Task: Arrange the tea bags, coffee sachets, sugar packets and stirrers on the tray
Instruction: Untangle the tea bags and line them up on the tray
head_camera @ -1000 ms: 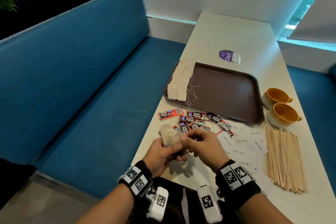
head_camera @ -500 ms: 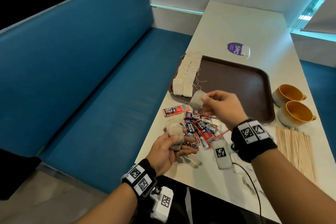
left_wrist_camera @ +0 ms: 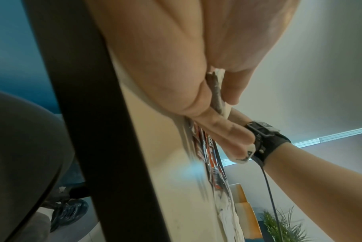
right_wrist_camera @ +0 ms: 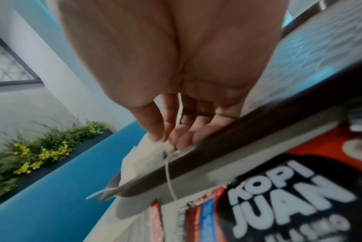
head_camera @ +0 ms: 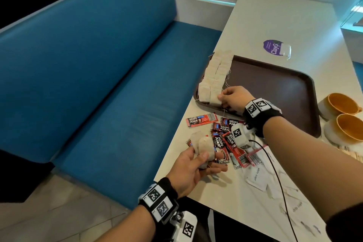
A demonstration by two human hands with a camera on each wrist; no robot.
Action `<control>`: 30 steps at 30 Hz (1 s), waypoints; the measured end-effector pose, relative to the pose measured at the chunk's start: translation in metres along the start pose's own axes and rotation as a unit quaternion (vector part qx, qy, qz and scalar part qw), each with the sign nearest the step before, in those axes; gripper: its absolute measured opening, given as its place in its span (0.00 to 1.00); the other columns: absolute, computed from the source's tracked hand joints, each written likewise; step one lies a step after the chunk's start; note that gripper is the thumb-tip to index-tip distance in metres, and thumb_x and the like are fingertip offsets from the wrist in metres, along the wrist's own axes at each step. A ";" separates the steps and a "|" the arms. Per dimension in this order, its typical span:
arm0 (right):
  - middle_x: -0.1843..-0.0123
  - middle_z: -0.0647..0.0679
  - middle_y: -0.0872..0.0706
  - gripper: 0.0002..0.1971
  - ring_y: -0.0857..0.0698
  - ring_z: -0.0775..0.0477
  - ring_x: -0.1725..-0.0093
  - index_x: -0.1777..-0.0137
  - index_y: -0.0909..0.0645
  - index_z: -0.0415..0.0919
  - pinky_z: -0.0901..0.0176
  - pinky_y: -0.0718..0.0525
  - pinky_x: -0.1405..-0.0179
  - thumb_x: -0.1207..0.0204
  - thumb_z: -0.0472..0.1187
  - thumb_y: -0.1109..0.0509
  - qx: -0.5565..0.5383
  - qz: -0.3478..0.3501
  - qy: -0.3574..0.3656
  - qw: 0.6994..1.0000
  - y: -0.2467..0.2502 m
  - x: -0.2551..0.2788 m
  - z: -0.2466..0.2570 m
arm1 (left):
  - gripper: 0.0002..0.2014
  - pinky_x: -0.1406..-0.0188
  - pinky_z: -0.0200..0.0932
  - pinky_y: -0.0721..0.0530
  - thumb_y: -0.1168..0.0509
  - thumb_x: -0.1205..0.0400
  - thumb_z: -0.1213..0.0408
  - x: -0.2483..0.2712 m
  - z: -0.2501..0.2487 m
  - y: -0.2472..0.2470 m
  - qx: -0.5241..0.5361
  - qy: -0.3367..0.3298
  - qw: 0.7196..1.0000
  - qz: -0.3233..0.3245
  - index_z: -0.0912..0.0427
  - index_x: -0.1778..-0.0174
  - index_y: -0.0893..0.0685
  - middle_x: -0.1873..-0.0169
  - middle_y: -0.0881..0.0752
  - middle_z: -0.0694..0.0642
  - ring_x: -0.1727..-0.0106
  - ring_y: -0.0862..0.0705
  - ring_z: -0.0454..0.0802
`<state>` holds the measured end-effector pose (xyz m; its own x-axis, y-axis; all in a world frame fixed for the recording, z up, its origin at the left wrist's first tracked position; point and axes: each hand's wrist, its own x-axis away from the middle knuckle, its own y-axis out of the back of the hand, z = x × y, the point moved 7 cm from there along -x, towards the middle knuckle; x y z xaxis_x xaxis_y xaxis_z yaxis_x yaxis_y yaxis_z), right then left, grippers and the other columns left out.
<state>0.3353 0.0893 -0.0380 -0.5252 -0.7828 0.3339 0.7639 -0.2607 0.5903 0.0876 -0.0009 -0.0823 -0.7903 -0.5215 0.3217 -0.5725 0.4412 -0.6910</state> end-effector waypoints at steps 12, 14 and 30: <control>0.55 0.51 0.11 0.08 0.14 0.53 0.56 0.52 0.09 0.47 0.63 0.19 0.60 0.28 0.46 0.17 0.065 -0.024 0.049 0.996 0.001 0.000 -0.002 | 0.16 0.51 0.46 0.08 0.44 0.09 0.71 -0.003 0.003 0.005 -0.008 -0.012 1.000 -0.004 0.72 0.25 0.29 0.39 0.12 0.75 0.44 0.11 0.76; 0.51 0.53 0.11 0.08 0.14 0.53 0.52 0.52 0.08 0.49 0.62 0.19 0.57 0.28 0.47 0.16 0.069 -0.031 0.042 0.996 0.000 -0.004 -0.001 | 0.17 0.49 0.47 0.08 0.43 0.09 0.71 -0.002 0.002 0.005 -0.001 -0.014 1.000 -0.005 0.72 0.25 0.29 0.38 0.13 0.76 0.43 0.11 0.77; 0.57 0.48 0.09 0.05 0.14 0.54 0.66 0.52 0.10 0.47 0.54 0.09 0.56 0.24 0.46 0.20 -0.105 -0.071 0.065 0.990 0.028 0.064 0.010 | 0.25 0.25 0.74 0.24 0.43 0.20 0.74 0.000 0.002 0.002 -0.005 -0.006 1.000 -0.004 0.71 0.24 0.30 0.35 0.15 0.77 0.36 0.16 0.82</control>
<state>0.3198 0.0374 0.0073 -0.5900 -0.7927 0.1533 0.7544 -0.4735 0.4547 0.0864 -0.0015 -0.0850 -0.7826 -0.5340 0.3200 -0.5818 0.4445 -0.6811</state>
